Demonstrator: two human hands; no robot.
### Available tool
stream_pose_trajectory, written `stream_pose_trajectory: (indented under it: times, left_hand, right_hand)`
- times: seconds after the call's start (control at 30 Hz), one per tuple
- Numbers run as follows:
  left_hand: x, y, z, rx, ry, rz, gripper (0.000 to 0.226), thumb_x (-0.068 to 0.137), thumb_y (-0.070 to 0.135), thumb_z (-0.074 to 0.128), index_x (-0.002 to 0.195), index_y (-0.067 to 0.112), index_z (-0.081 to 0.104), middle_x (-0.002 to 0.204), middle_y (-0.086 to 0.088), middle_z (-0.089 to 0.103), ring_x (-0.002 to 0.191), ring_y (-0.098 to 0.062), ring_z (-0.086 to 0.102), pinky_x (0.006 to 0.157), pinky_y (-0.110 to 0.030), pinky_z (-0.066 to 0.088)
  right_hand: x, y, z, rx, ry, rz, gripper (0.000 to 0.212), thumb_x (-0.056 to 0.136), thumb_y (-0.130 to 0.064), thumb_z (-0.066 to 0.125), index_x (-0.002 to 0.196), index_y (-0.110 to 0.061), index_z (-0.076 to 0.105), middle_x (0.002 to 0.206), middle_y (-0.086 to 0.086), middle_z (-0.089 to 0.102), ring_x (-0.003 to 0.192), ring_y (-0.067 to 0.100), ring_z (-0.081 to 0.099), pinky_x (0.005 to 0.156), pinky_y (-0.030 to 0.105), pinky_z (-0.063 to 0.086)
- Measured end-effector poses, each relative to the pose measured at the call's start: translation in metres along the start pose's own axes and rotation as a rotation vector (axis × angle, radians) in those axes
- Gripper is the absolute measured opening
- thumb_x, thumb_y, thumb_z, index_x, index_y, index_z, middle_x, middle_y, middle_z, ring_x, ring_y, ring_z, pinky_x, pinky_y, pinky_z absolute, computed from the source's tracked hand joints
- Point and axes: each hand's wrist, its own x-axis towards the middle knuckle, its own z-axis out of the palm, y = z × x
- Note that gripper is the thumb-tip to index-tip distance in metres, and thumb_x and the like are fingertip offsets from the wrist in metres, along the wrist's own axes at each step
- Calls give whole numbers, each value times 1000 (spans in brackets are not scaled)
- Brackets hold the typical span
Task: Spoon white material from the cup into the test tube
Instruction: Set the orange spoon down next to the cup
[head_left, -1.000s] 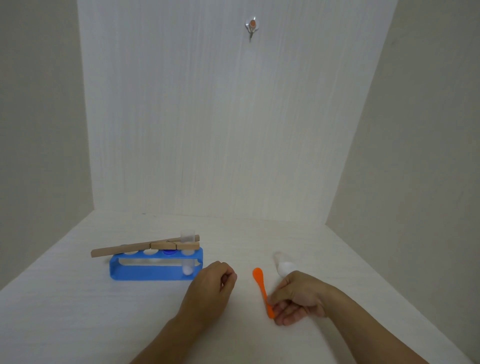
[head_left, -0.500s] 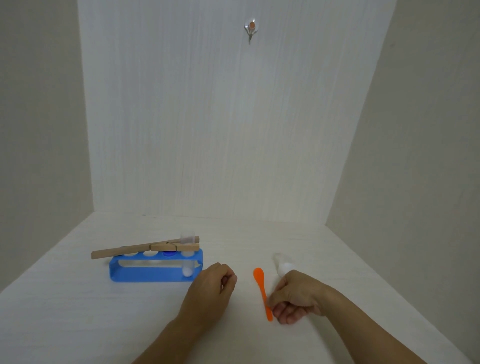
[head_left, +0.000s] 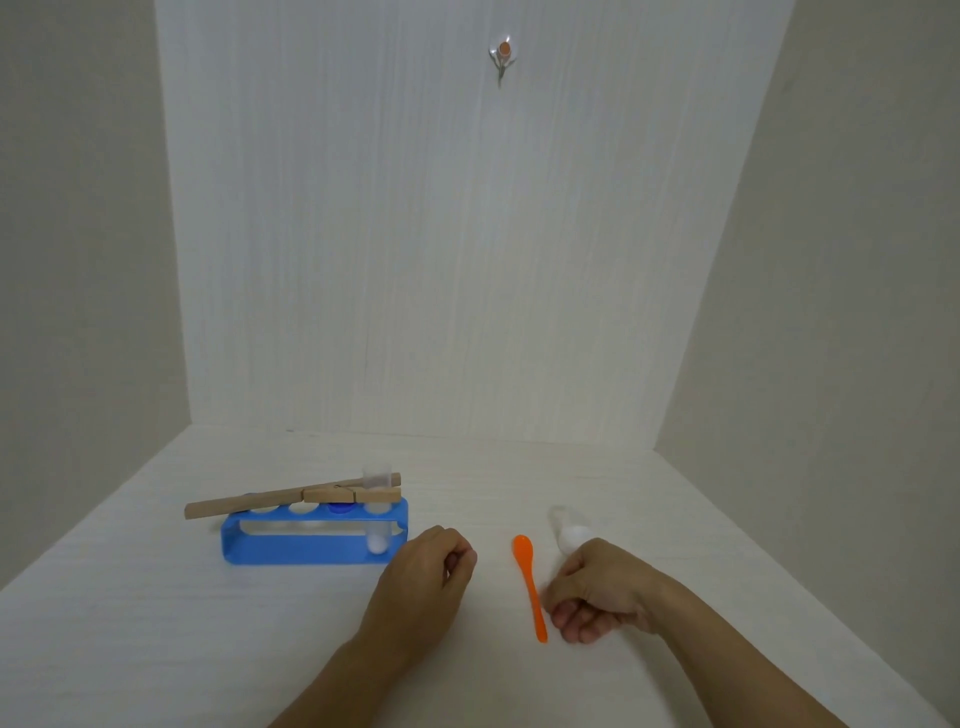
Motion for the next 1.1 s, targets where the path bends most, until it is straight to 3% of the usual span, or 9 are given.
stream_pose_trajectory:
  times: [0.17, 0.4, 0.5, 0.73, 0.97, 1.1]
  left_hand:
    - [0, -1, 0, 4, -2, 1, 11, 92, 26, 50, 84, 21, 58, 78, 6, 58, 71, -11, 52, 65, -21, 45]
    - [-1, 0, 1, 38, -21, -5, 9, 92, 27, 50, 84, 27, 54, 75, 14, 52, 72, -9, 52, 66, -19, 45]
    - [-2, 2, 0, 72, -37, 25, 8, 91, 26, 50, 85, 31, 52, 76, 17, 49, 71, -5, 50, 65, -15, 44]
    - [-5, 9, -13, 139, 6, 164, 7, 92, 28, 49, 94, 29, 55, 83, 21, 46, 74, 5, 46, 63, -6, 37]
    - [0, 14, -52, 239, 135, 289, 8, 90, 26, 50, 91, 25, 58, 87, 10, 59, 80, -3, 49, 74, -19, 43]
    - [4, 3, -85, 311, 171, 312, 8, 89, 27, 50, 88, 25, 58, 88, 11, 57, 81, -8, 49, 75, -27, 41]
  right_hand:
    - [4, 5, 1, 55, 53, -54, 10, 82, -7, 67, 75, -1, 71, 63, 10, 72, 51, 19, 68, 48, 24, 53]
    - [15, 11, 12, 53, 243, -142, 28, 83, -14, 51, 66, -3, 71, 56, 9, 71, 45, 20, 64, 42, 23, 47]
    - [19, 17, 17, 25, 344, -243, 28, 80, -14, 53, 58, -6, 69, 50, 7, 67, 38, 16, 58, 37, 21, 42]
    - [20, 32, 22, -42, 473, -462, 24, 77, -11, 61, 55, -15, 70, 47, 0, 66, 40, 3, 53, 47, 15, 41]
    - [21, 35, 22, -31, 490, -495, 26, 78, -8, 61, 55, -14, 70, 46, 0, 64, 41, 4, 51, 50, 21, 41]
    - [21, 35, 23, -31, 501, -498, 27, 79, -8, 61, 54, -15, 69, 47, 0, 65, 41, 3, 51, 50, 20, 41]
